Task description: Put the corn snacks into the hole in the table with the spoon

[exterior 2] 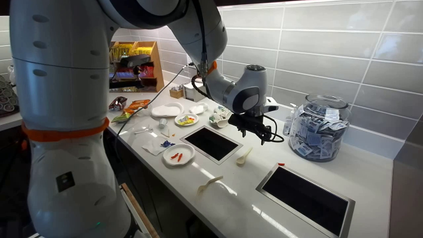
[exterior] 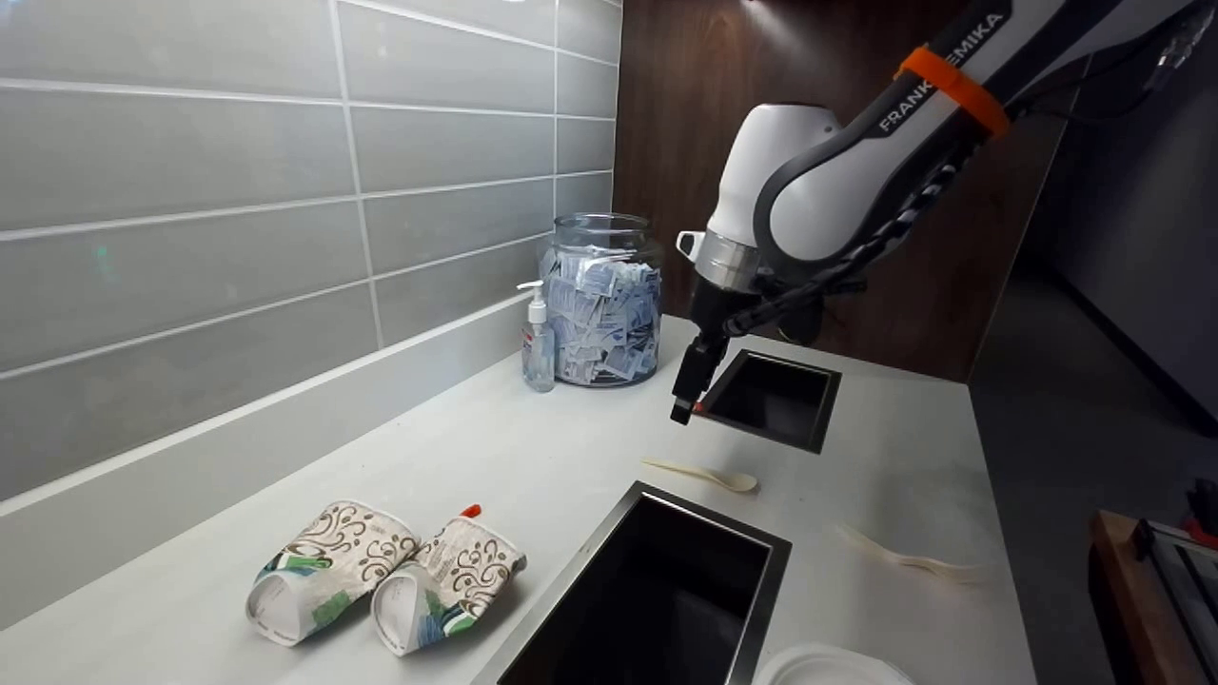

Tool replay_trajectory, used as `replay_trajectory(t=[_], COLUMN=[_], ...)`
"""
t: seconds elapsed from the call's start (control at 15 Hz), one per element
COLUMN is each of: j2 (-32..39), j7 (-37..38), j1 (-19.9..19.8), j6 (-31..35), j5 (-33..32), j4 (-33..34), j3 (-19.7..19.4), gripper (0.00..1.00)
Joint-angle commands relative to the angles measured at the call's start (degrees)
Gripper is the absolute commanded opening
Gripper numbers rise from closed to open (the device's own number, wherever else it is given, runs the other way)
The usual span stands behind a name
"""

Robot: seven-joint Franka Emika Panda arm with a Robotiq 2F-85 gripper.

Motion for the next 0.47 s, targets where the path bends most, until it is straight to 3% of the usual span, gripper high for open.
replay_trajectory(t=[0.0, 0.27, 0.4], j2=[-4.1, -6.7, -4.6], j7=[-0.1, 0.0, 0.0], j1=[-0.1, 0.6, 0.7], j6=[-4.6, -8.4, -7.1], j5=[0.3, 0.0, 0.1], j4=[-2.4, -3.3, -1.4], j3=[0.7, 0.6, 0.3], gripper=[1.00, 1.00, 1.00])
